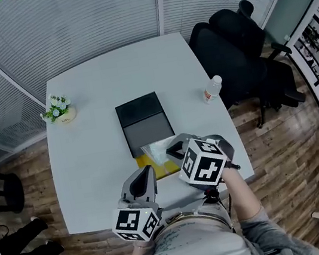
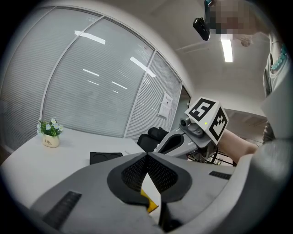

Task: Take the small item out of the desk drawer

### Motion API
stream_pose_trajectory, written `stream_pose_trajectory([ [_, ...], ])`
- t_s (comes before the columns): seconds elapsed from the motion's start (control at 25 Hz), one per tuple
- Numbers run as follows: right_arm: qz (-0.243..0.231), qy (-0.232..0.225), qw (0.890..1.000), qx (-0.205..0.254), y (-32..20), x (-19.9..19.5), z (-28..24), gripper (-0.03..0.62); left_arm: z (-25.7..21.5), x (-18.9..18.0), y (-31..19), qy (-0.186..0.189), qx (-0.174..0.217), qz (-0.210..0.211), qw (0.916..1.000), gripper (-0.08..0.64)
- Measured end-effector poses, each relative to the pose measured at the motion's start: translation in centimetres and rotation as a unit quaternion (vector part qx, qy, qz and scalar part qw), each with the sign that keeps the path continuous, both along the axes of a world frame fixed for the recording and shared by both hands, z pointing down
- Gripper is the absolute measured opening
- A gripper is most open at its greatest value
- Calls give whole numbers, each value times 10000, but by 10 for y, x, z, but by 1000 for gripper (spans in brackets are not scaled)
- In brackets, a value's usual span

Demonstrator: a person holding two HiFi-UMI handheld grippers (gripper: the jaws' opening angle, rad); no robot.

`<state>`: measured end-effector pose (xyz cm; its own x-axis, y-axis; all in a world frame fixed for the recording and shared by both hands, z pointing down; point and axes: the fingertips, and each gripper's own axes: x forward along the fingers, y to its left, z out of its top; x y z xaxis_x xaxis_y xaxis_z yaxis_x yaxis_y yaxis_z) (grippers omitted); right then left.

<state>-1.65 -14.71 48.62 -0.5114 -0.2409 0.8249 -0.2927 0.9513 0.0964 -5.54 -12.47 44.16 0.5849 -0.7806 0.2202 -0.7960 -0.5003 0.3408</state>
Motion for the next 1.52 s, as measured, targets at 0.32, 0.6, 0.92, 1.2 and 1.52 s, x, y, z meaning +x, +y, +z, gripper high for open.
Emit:
stream_pose_trajectory([
  [0.32,395,211,9989,108,-11,44,6,6,1,8,-1,-16,-24,67,10000,-3],
  [0.6,798,337,9962,117,-17,89,15,6,6,23,0,-41,-65,132,9999,-3],
  [0.92,990,449,9940,87,-11,120,22,6,8,38,3,-53,-80,175,9998,-2],
  [1.2,1059,419,9935,85,-12,130,24,6,8,45,5,-77,-91,180,9998,-3],
  [1.52,1120,440,9927,-70,-14,133,49,6,10,42,2,-95,-128,124,9998,-3],
])
